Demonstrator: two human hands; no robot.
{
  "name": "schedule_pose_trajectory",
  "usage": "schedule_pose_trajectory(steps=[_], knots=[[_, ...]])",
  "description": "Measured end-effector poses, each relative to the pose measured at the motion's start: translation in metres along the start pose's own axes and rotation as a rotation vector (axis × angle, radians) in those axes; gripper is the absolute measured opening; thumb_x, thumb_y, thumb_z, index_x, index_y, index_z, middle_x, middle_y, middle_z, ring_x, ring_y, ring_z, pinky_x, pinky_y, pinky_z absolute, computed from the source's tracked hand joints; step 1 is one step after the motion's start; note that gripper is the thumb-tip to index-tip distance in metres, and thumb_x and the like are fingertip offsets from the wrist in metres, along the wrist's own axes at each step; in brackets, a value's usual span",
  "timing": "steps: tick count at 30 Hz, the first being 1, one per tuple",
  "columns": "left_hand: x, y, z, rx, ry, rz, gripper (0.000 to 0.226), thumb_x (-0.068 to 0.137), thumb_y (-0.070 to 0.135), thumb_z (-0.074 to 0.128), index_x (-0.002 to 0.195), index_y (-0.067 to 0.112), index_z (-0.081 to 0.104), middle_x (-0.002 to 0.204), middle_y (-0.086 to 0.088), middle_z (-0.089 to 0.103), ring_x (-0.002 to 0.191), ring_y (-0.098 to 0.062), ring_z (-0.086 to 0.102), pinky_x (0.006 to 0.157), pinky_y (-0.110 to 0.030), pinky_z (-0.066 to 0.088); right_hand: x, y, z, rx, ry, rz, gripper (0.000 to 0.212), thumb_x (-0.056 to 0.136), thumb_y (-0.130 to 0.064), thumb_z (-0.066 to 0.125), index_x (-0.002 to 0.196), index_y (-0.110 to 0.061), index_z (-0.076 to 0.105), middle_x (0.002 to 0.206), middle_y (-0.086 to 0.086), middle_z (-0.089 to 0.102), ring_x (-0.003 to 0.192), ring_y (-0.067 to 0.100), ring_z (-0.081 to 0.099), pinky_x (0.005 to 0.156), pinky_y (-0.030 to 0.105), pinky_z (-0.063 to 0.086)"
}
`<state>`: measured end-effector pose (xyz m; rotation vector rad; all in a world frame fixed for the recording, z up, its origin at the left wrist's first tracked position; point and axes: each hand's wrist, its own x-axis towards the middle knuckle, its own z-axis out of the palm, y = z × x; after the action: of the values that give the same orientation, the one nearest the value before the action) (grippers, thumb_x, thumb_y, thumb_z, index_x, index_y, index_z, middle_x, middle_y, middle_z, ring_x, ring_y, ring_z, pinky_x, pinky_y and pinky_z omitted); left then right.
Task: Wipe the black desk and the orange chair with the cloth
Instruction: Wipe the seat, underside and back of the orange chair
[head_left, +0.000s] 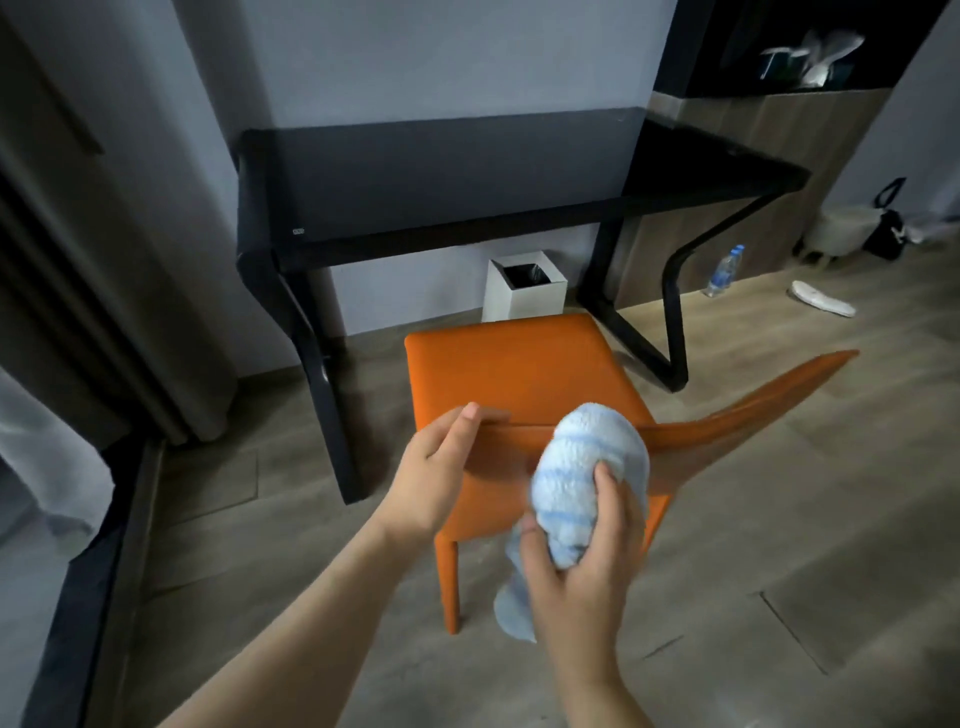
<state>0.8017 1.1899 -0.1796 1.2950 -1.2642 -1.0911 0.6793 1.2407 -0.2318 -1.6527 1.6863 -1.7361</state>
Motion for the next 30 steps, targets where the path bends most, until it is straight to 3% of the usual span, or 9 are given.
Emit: schedule_pose_trajectory(steps=[3, 6, 10, 13, 18, 21, 24, 28, 30], knots=[[-0.002, -0.006, -0.002, -0.055, -0.007, 0.116, 0.044, 0.085, 0.048, 0.039, 0.098, 0.019, 0.070, 0.098, 0.010, 0.071, 0.098, 0.000, 0.060, 0.085, -0.008, 0.041, -0.008, 0.014, 0.016, 0.056, -0.034, -0.100, 0.073, 0.061, -0.012, 0.071, 0.127, -0.023, 0.042, 0.131, 0.015, 0.045, 0.121, 0.021, 0.041, 0.097, 0.019, 0.039], [-0.004, -0.010, 0.002, -0.063, -0.016, 0.182, 0.044, 0.090, 0.044, 0.037, 0.100, 0.016, 0.069, 0.097, 0.008, 0.071, 0.091, 0.003, 0.062, 0.075, -0.003, 0.040, -0.014, 0.026, 0.029, 0.007, -0.017, -0.265, 0.070, 0.061, -0.016, 0.072, 0.124, -0.023, 0.044, 0.128, 0.016, 0.048, 0.121, 0.023, 0.043, 0.092, 0.037, 0.046], [-0.002, -0.012, 0.006, 0.004, -0.012, 0.221, 0.045, 0.093, 0.047, 0.039, 0.102, 0.016, 0.069, 0.099, 0.003, 0.071, 0.090, -0.002, 0.064, 0.073, -0.012, 0.044, -0.012, 0.039, 0.035, 0.082, 0.153, -0.370, 0.055, 0.068, -0.024, 0.062, 0.121, -0.025, 0.048, 0.126, 0.002, 0.044, 0.119, 0.007, 0.038, 0.098, 0.030, 0.038], [-0.002, -0.017, 0.010, 0.018, 0.030, 0.275, 0.045, 0.095, 0.049, 0.036, 0.097, 0.019, 0.070, 0.090, 0.009, 0.072, 0.076, 0.005, 0.063, 0.066, -0.014, 0.042, -0.013, 0.052, 0.037, 0.086, 0.225, -0.458, 0.054, 0.068, -0.028, 0.060, 0.121, -0.029, 0.047, 0.124, -0.001, 0.042, 0.117, 0.013, 0.042, 0.100, 0.026, 0.031], [0.004, -0.033, 0.020, -0.043, 0.107, 0.394, 0.046, 0.095, 0.049, 0.038, 0.101, 0.015, 0.069, 0.092, 0.006, 0.073, 0.076, 0.001, 0.065, 0.061, -0.013, 0.047, -0.016, 0.062, 0.050, -0.178, 0.299, -0.537, 0.059, 0.073, -0.036, 0.052, 0.131, -0.030, 0.039, 0.139, 0.007, 0.039, 0.126, 0.029, 0.038, 0.097, 0.048, 0.037], [0.009, -0.044, 0.024, -0.077, 0.172, 0.454, 0.031, 0.097, 0.036, 0.042, 0.087, 0.020, 0.067, 0.074, 0.014, 0.066, 0.072, -0.003, 0.061, 0.062, -0.016, 0.049, -0.007, 0.052, 0.071, -0.350, 0.321, -0.549, 0.063, 0.077, -0.036, 0.053, 0.137, -0.029, 0.036, 0.147, 0.011, 0.037, 0.130, 0.036, 0.035, 0.095, 0.056, 0.040], [0.020, -0.047, 0.028, -0.008, 0.269, 0.552, 0.033, 0.097, 0.023, 0.041, 0.068, 0.026, 0.057, 0.057, 0.018, 0.057, 0.057, 0.002, 0.051, 0.055, -0.014, 0.042, 0.013, 0.052, 0.087, -0.461, 0.453, -0.621, 0.052, 0.084, -0.024, 0.057, 0.133, -0.029, 0.041, 0.140, 0.005, 0.050, 0.126, 0.033, 0.041, 0.089, 0.057, 0.044], [0.034, -0.049, 0.026, 0.035, 0.291, 0.667, 0.032, 0.099, 0.022, 0.038, 0.076, 0.023, 0.062, 0.071, 0.016, 0.063, 0.070, 0.002, 0.054, 0.062, -0.010, 0.042, 0.044, 0.100, 0.062, -0.525, 0.449, -0.827, 0.054, 0.076, -0.026, 0.058, 0.128, -0.029, 0.045, 0.138, 0.002, 0.047, 0.121, 0.030, 0.042, 0.085, 0.053, 0.041], [0.038, -0.054, 0.025, 0.057, 0.262, 0.683, 0.031, 0.097, 0.031, 0.037, 0.080, 0.026, 0.063, 0.076, 0.017, 0.063, 0.074, 0.004, 0.054, 0.063, -0.008, 0.040, 0.061, 0.127, 0.037, -0.409, 0.478, -0.622, 0.057, 0.072, -0.026, 0.059, 0.127, -0.024, 0.044, 0.136, 0.009, 0.044, 0.122, 0.034, 0.042, 0.089, 0.048, 0.039]])
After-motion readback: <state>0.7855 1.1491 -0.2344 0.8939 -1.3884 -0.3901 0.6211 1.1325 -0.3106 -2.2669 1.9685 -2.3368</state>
